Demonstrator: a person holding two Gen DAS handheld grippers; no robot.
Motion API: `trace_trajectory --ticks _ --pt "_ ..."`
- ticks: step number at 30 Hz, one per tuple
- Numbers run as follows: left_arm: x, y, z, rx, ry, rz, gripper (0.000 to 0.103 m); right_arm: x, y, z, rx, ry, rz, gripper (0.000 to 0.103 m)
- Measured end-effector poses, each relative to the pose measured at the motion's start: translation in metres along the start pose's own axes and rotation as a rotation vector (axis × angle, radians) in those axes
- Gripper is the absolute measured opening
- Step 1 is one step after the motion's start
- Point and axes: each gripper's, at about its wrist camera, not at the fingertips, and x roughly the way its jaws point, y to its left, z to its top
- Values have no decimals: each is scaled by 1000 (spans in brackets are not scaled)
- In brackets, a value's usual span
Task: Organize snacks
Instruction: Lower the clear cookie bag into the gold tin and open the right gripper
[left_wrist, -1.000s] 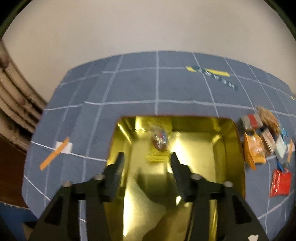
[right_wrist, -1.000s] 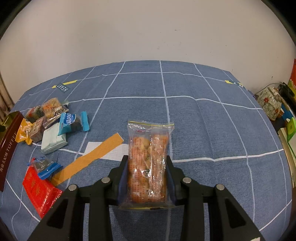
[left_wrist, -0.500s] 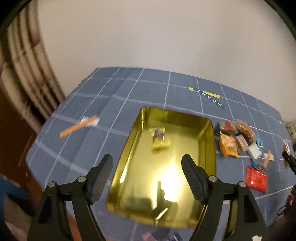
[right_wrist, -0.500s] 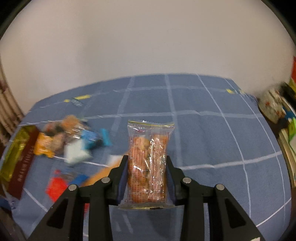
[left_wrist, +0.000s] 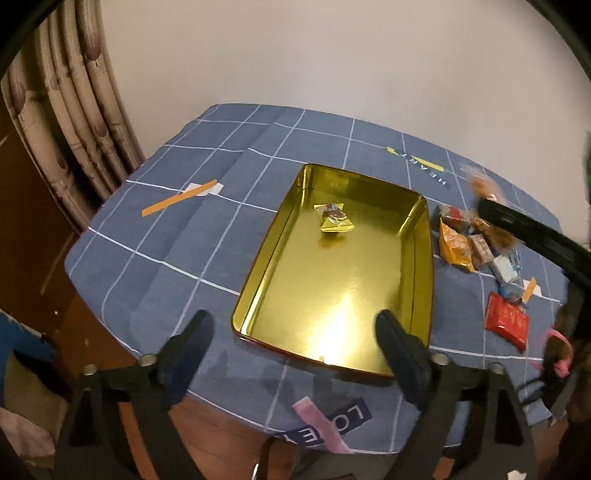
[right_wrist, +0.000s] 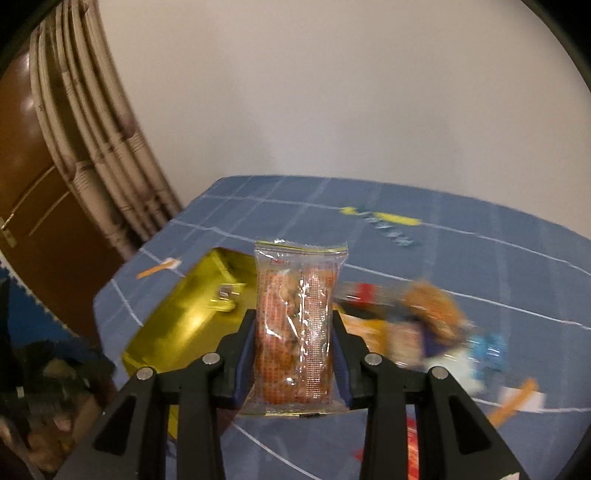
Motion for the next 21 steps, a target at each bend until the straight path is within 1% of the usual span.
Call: trace_trajectory --ticks 2,5,8,11,12,16,21 --pt "-6 4 1 -10 -27 0 92 19 13 6 -3 29 18 37" --pt "-14 11 3 -42 -59 -15 102 51 32 11 -8 73 18 37" --pt "-15 18 5 -82 -67 -24 102 76 43 15 -14 102 16 37" --pt "-11 21 5 -106 -59 -23 102 94 48 18 -23 123 9 37" --pt "-9 22 6 -105 -53 -10 102 102 51 19 -32 134 2 37" --pt "0 21 4 -84 -27 28 102 115 52 20 -37 152 -15 37" --pt "9 19 2 -67 5 45 102 125 46 17 -7 174 -32 37"
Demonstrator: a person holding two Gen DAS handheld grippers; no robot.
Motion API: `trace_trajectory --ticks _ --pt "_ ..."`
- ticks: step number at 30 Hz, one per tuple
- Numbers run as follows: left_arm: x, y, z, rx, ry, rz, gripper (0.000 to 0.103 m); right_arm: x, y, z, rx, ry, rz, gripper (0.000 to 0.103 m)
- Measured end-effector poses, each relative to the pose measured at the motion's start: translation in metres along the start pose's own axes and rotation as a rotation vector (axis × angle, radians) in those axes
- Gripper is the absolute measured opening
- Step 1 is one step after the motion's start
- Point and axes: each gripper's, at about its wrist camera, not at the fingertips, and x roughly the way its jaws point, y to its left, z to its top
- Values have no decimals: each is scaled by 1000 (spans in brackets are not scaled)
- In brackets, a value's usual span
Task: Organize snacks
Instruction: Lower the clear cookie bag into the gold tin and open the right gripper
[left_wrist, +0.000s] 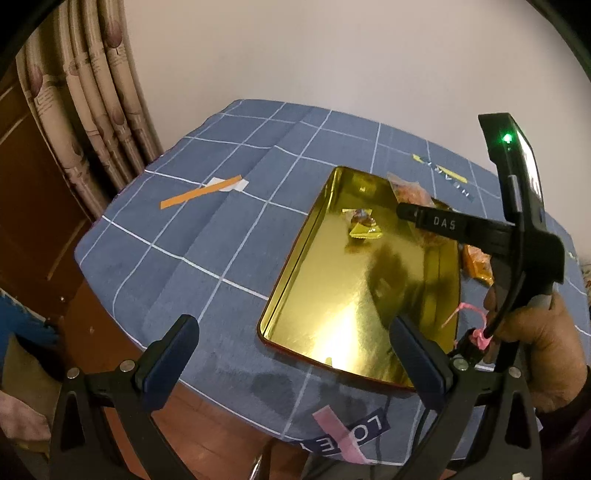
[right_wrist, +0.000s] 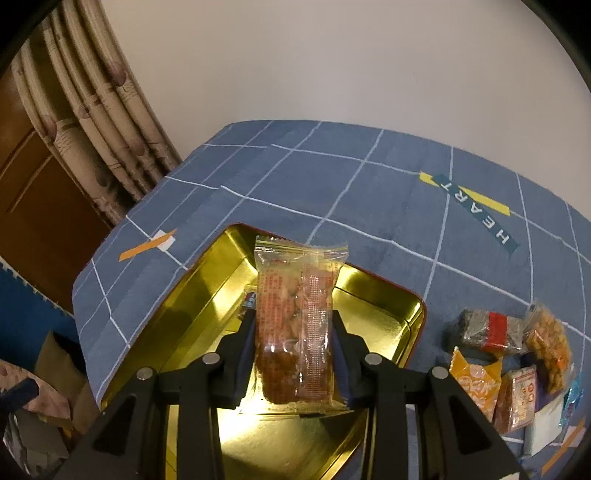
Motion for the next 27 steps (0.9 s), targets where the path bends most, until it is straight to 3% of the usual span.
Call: trace_trajectory --ticks 12,15,19,27 --pt "9 -1 -1 20 29 28 102 7 -1 1 25 8 -7 38" --pt "10 0 -1 17 33 33 102 5 -2 1 37 -9 9 49" --pt "11 -1 -1 22 33 40 102 -1 -1 3 37 -30 16 49" --pt "9 -6 -2 43 24 56 102 -53 -17 -17 63 -119 117 49"
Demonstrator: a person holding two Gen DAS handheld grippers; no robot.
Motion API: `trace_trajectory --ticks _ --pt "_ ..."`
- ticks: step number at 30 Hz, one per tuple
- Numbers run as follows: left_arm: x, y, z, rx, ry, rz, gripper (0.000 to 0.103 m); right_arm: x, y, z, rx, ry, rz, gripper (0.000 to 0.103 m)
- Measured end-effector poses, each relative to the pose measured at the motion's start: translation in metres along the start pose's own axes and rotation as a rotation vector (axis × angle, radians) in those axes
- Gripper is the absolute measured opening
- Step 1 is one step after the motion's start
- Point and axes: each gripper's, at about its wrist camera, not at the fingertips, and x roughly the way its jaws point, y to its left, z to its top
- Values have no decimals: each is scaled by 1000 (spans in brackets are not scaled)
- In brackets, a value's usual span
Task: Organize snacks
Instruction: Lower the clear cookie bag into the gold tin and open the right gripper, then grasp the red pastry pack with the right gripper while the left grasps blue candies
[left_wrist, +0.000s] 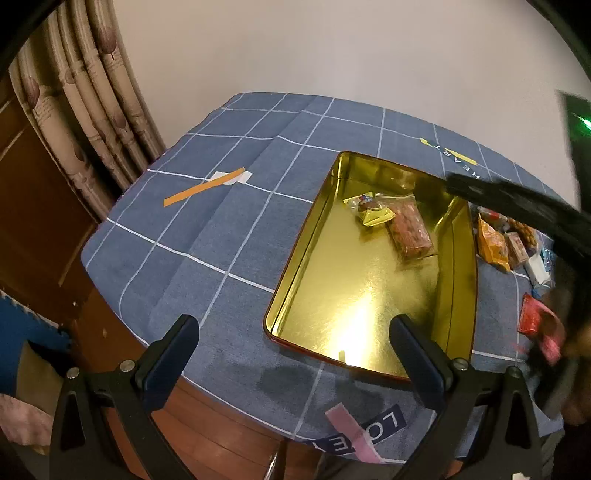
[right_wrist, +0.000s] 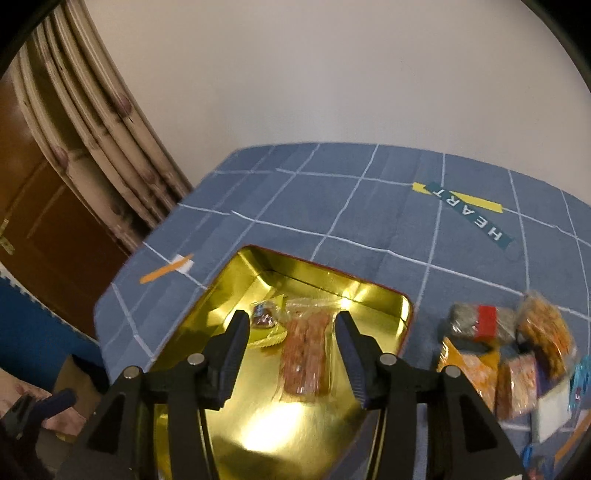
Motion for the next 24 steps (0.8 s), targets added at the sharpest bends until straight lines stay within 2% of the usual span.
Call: trace_trajectory --ticks 3,5,7,10,12,14,15,21,24 --pt "-2 -2 -2 11 -8 3 102 -40 -14 -21 -35 -31 14 52" --pt "-5 -5 -3 22 -11 -4 102 -74 -31 -45 -102 -23 4 62" --pt "-9 -9 -4 32 -22 -11 102 -100 -47 -66 -177 -2 -77 70" --pt "-13 -19 -8 60 -33 -22 102 -126 -85 -94 -236 87 -186 71" --pt "-15 -26 -10 82 -39 -18 102 -130 -112 -105 -234 172 -212 72" --pt "-15 -33 -12 100 -42 -21 102 -128 -127 -109 -255 208 -249 72" --pt "-15 -36 -13 111 -42 -25 102 -123 -133 -110 -261 233 -238 72" --pt "-21 -49 -17 153 -79 -28 102 -96 -145 -116 -319 352 -181 72" --pt "-18 -54 -17 168 -61 -28 102 -82 -146 -121 -366 395 -216 72"
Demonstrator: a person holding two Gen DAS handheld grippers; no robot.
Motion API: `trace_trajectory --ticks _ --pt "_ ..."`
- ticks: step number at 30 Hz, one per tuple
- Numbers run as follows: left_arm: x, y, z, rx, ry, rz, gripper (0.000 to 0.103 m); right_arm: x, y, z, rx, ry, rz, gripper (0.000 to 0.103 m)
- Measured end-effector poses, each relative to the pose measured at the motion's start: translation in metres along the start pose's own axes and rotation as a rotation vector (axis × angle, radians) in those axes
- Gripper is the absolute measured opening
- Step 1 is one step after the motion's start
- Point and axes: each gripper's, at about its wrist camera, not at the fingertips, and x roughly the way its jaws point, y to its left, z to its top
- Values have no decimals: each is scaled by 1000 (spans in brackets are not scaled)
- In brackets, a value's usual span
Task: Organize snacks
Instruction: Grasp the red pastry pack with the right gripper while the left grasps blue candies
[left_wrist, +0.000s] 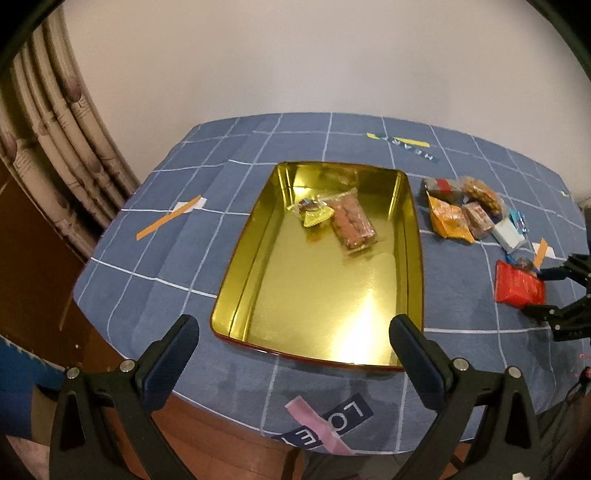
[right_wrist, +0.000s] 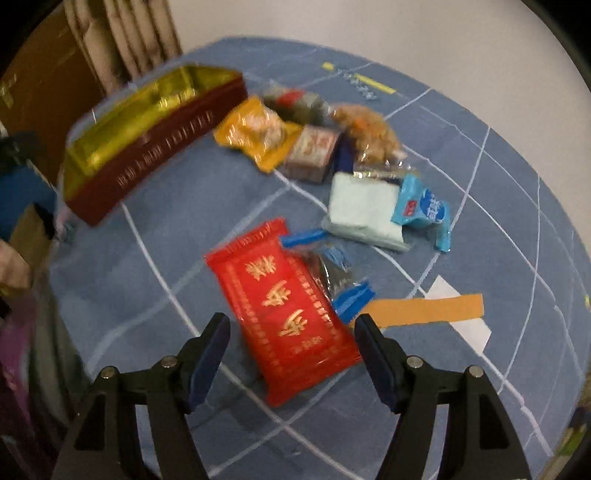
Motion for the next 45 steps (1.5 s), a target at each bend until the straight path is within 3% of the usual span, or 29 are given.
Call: trace_trajectory --ticks 6,8,9,14,17,20,25,27,31,33,34,41,45 --pt "3 -6 1 10 28 -12 102 7 2 10 -4 -18 30 75" --pt "-1 -8 3 16 15 -10 102 6 8 11 -13 -11 15 63" --pt "-3 -11 4 21 9 -14 102 3 11 9 -17 -1 13 51" --pt "-19 -36 14 99 -42 -77 102 -25 25 -25 30 -42 -3 48" --pt "-25 -65 18 195 -54 -194 102 -56 8 -64 198 -146 19 48" --pt "-30 -105 21 304 -70 -319 102 -85 -16 -111 389 -255 -12 48" --pt "-29 -178 21 578 -172 -498 102 -94 -54 -162 605 -306 -127 48" --pt "-20 -206 20 693 -150 -576 102 -93 -66 -176 671 -326 -135 48" --pt "13 -250 24 810 -64 -580 89 -92 -79 -180 681 -342 -144 48" --pt "31 -268 27 850 6 -597 73 -90 -85 -185 700 -348 -119 48" --pt "37 -270 28 864 23 -600 70 -88 -85 -187 708 -344 -119 48" --pt "68 -292 30 992 44 -566 67 -78 -91 -195 758 -336 -65 48" --pt "81 -292 29 1000 99 -603 47 -73 -92 -194 767 -336 -34 48"
